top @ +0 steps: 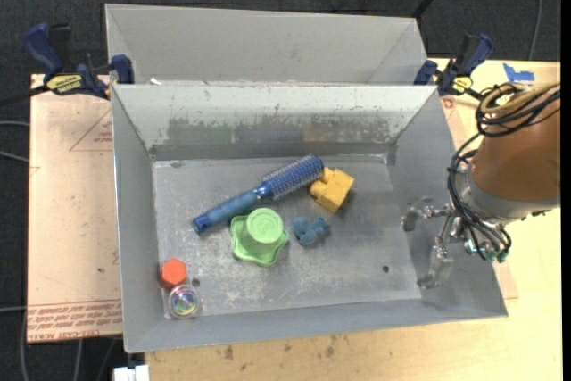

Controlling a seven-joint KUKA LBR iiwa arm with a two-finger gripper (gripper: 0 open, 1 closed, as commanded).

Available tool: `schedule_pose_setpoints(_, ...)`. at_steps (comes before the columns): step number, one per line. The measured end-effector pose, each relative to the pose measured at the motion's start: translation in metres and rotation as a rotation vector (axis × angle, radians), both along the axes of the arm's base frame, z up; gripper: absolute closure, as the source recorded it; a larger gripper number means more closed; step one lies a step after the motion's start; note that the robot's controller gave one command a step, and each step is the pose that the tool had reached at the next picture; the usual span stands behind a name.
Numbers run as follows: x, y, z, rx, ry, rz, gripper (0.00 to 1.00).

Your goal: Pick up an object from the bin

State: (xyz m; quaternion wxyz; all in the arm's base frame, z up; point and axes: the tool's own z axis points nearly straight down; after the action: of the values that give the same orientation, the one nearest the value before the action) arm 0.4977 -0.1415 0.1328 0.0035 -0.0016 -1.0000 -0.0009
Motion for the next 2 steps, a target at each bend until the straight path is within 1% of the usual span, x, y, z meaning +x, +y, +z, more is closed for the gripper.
schedule_pose_setpoints(1, 0.042, 0.071, -0.017, 0.002, -0.010, -0.089, 0.00)
schedule_pose_setpoints(2, 0.070, 0.132, -0.046, 0.000, -0.009, -0.405, 0.00)
